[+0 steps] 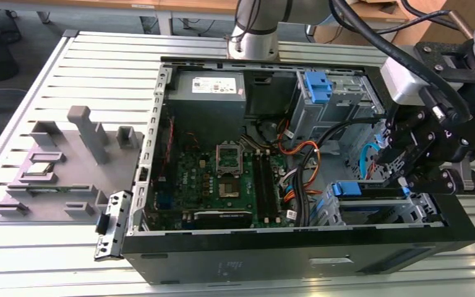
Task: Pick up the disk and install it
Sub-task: 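Insert the first disk wire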
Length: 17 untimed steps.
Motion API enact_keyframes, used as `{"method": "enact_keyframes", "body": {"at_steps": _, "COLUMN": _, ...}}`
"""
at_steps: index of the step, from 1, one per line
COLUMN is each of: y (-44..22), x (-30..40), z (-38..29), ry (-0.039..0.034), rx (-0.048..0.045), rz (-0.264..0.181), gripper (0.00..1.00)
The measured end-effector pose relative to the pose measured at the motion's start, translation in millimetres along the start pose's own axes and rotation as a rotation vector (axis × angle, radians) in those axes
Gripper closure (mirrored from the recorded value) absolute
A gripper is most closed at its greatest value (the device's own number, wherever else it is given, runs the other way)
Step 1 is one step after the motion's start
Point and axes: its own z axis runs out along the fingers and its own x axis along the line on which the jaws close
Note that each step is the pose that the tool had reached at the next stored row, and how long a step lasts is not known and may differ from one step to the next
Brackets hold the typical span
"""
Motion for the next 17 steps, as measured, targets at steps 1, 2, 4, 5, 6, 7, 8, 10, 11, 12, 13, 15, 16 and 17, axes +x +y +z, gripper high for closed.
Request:
{"method": "enact_keyframes", "body": {"at_steps": 1, "y": 0.0, "x": 0.0, "z": 0.1, "ry": -0.0002, "rx": 0.0000, "rz": 0.000, "gripper": 0.58}}
{"method": "enact_keyframes", "body": {"at_steps": 2, "y": 0.0, "x": 0.0, "z": 0.0, "ry": -0.0001, "rx": 0.0000, "rz": 0.000, "gripper": 0.58}}
{"method": "enact_keyframes", "body": {"at_steps": 4, "y": 0.0, "x": -0.8, "z": -0.3, "ry": 0.0005, "rx": 0.0000, "rz": 0.000, "gripper": 0.58}}
{"method": "enact_keyframes", "body": {"at_steps": 5, "y": 0.0, "x": -1.6, "z": -0.1, "ry": 0.0003, "rx": 0.0000, "rz": 0.000, "gripper": 0.58}}
{"method": "enact_keyframes", "body": {"at_steps": 6, "y": 0.0, "x": -2.8, "z": 0.1, "ry": 0.0003, "rx": -0.0001, "rz": 0.000, "gripper": 0.58}}
{"method": "enact_keyframes", "body": {"at_steps": 7, "y": 0.1, "x": -4.1, "z": 0.2, "ry": 0.0004, "rx": 0.0000, "rz": 0.000, "gripper": 0.58}}
{"method": "enact_keyframes", "body": {"at_steps": 8, "y": 0.2, "x": -5.8, "z": 0.4, "ry": 0.0003, "rx": 0.0000, "rz": 0.000, "gripper": 0.58}}
{"method": "enact_keyframes", "body": {"at_steps": 10, "y": 0.3, "x": -9.0, "z": 0.9, "ry": 0.0002, "rx": 0.0003, "rz": 0.000, "gripper": 0.58}}
{"method": "enact_keyframes", "body": {"at_steps": 11, "y": 0.4, "x": -10.6, "z": 1.1, "ry": 0.0002, "rx": 0.0003, "rz": 0.000, "gripper": 0.58}}
{"method": "enact_keyframes", "body": {"at_steps": 12, "y": 0.5, "x": -12.2, "z": 1.3, "ry": 0.0002, "rx": 0.0004, "rz": 0.000, "gripper": 0.58}}
{"method": "enact_keyframes", "body": {"at_steps": 13, "y": 0.6, "x": -14.0, "z": 1.5, "ry": 0.0003, "rx": 0.0005, "rz": 0.000, "gripper": 0.58}}
{"method": "enact_keyframes", "body": {"at_steps": 15, "y": 0.7, "x": -17.6, "z": 2.0, "ry": 0.0002, "rx": 0.0007, "rz": 0.000, "gripper": 0.58}}
{"method": "enact_keyframes", "body": {"at_steps": 16, "y": 0.8, "x": -19.4, "z": 2.2, "ry": 0.0001, "rx": 0.0008, "rz": 0.000, "gripper": 0.58}}
{"method": "enact_keyframes", "body": {"at_steps": 17, "y": 0.9, "x": -21.1, "z": 2.4, "ry": 0.0002, "rx": 0.0009, "rz": 0.000, "gripper": 0.58}}
